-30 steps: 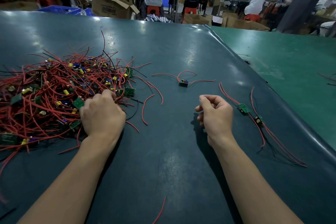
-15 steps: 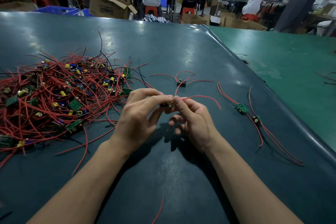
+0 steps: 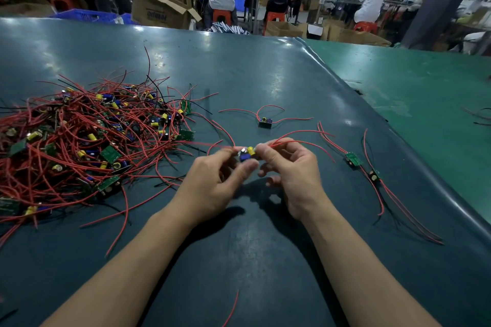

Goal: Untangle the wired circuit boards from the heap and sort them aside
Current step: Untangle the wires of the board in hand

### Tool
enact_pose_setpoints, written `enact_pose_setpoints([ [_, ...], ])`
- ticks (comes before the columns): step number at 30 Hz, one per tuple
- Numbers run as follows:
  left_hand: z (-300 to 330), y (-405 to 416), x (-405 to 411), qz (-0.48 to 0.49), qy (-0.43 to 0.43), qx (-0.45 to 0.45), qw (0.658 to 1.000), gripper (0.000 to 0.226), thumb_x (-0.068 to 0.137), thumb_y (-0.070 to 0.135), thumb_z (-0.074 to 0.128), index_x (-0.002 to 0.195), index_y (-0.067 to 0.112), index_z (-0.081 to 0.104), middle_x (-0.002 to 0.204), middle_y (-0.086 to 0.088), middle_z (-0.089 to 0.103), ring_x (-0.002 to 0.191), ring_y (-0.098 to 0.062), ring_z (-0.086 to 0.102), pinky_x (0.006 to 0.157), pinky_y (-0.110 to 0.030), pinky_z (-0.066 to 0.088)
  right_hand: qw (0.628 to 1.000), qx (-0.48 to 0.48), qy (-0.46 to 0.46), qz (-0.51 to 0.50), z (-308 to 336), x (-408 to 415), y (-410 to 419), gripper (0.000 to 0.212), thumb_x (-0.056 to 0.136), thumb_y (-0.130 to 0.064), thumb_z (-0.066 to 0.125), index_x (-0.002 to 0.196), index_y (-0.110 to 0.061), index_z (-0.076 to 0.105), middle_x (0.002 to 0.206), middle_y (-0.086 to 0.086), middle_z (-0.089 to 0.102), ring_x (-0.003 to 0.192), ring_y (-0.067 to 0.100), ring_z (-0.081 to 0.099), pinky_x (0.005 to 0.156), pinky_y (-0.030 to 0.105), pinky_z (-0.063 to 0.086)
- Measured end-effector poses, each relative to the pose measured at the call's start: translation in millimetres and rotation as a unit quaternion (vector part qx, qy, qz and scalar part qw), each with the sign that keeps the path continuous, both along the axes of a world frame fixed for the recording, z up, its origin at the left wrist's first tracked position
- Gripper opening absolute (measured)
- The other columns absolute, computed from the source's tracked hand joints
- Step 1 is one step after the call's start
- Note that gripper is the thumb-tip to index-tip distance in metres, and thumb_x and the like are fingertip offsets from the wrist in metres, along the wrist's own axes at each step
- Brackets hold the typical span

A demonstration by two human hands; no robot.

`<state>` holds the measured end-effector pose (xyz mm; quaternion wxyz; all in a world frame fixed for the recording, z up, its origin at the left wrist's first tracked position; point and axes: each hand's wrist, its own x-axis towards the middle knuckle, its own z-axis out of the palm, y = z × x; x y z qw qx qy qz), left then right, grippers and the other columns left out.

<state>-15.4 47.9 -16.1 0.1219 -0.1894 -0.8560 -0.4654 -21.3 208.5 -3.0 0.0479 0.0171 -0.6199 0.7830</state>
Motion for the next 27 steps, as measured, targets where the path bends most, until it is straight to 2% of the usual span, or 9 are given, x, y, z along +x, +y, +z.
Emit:
enact_pose_setpoints([
  [2, 2.0, -0.9, -2.2, -0.013, -0.014, 0.098, 0.995, 0.026, 0.09, 0.034, 0.064, 0.102, 0.013, 0.071, 0.071, 0.007, 0.071, 0.062, -0.001, 0.064, 0.06, -0.016, 0.047, 0.999, 0.041, 0.007, 0.013, -2.4, 0.8, -1.9, 0.017, 0.082, -0.01, 0.075, 0.071, -0.02, 0.067, 0.07, -0.001, 0.069, 0.058, 0.009, 0.06, 0.04, 0.021, 0.042],
  [4, 3.6, -2.1, -2.5, -0.03, -0.055, 0.173, 0.983, 0.013, 0.088, 0.019, 0.068, 0.093, 0.008, 0.071, 0.067, 0.005, 0.07, 0.056, -0.002, 0.06, 0.057, -0.014, 0.044, 0.999, 0.046, 0.006, 0.008, -3.3, 0.8, -4.0, 0.017, 0.081, -0.01, 0.076, 0.069, -0.02, 0.069, 0.068, -0.004, 0.068, 0.06, 0.006, 0.059, 0.043, 0.019, 0.041],
  [8, 6.2, -3.8, -1.0, -0.028, -0.095, 0.219, 0.971, 0.02, 0.086, 0.023, 0.066, 0.084, 0.003, 0.068, 0.066, -0.005, 0.07, 0.05, -0.016, 0.051, 0.05, -0.024, 0.042, 0.999, 0.007, -0.018, -0.041, -2.5, -0.8, -6.3, 0.017, 0.082, -0.016, 0.075, 0.066, -0.017, 0.074, 0.068, -0.002, 0.07, 0.052, 0.006, 0.056, 0.04, 0.018, 0.04],
  [13, 7.7, -5.1, -3.5, -0.031, -0.125, 0.241, 0.962, 0.017, 0.089, 0.017, 0.066, 0.081, 0.002, 0.068, 0.064, -0.008, 0.069, 0.052, -0.017, 0.05, 0.051, -0.024, 0.041, 0.981, 0.018, -0.002, -0.194, -4.1, -8.3, 0.7, 0.016, 0.082, -0.018, 0.078, 0.07, -0.009, 0.072, 0.054, -0.003, 0.06, 0.045, 0.005, 0.051, 0.038, 0.02, 0.04],
  [15, 7.7, -5.2, -4.0, -0.029, -0.131, 0.247, 0.96, 0.016, 0.09, 0.016, 0.066, 0.081, 0.002, 0.068, 0.064, -0.008, 0.068, 0.053, -0.018, 0.049, 0.052, -0.023, 0.04, 0.976, 0.041, 0.008, -0.213, -5.2, -10.1, 3.1, 0.018, 0.085, -0.02, 0.075, 0.07, -0.012, 0.072, 0.059, 0.0, 0.061, 0.045, 0.005, 0.05, 0.037, 0.02, 0.04],
  [17, 7.6, -6.3, -4.7, -0.024, -0.136, 0.261, 0.955, 0.017, 0.09, 0.015, 0.066, 0.081, 0.001, 0.067, 0.064, -0.008, 0.068, 0.054, -0.02, 0.049, 0.052, -0.024, 0.04, 0.978, 0.07, 0.012, -0.194, -7.8, -10.0, 2.6, 0.021, 0.091, -0.022, 0.068, 0.072, -0.015, 0.072, 0.068, 0.001, 0.066, 0.047, 0.005, 0.054, 0.036, 0.02, 0.041],
  [21, 7.3, -6.7, -4.9, -0.013, -0.13, 0.273, 0.953, 0.018, 0.09, 0.014, 0.066, 0.075, 0.004, 0.066, 0.061, -0.009, 0.067, 0.05, -0.017, 0.048, 0.05, -0.021, 0.04, 0.989, 0.099, 0.001, -0.113, -9.6, -7.8, 3.3, 0.022, 0.099, -0.019, 0.056, 0.084, -0.011, 0.071, 0.087, -0.002, 0.073, 0.053, 0.006, 0.058, 0.038, 0.02, 0.042],
  [25, 6.7, -10.5, -6.9, 0.006, -0.132, 0.279, 0.951, 0.024, 0.091, 0.015, 0.064, 0.071, 0.001, 0.065, 0.06, -0.01, 0.067, 0.048, -0.015, 0.049, 0.049, -0.019, 0.041, 0.985, 0.17, 0.01, -0.005, -5.6, -4.5, 11.9, 0.022, 0.098, -0.011, 0.055, 0.08, -0.01, 0.068, 0.078, -0.002, 0.072, 0.055, 0.008, 0.055, 0.039, 0.021, 0.043],
  [27, 6.3, -12.4, -7.7, 0.005, -0.139, 0.274, 0.952, 0.025, 0.092, 0.016, 0.064, 0.071, 0.002, 0.065, 0.061, -0.01, 0.067, 0.05, -0.017, 0.05, 0.051, -0.021, 0.041, 0.987, 0.158, 0.006, 0.026, -1.7, -2.7, 15.7, 0.026, 0.099, -0.012, 0.053, 0.077, -0.012, 0.065, 0.073, -0.001, 0.072, 0.055, 0.008, 0.055, 0.04, 0.021, 0.043],
])
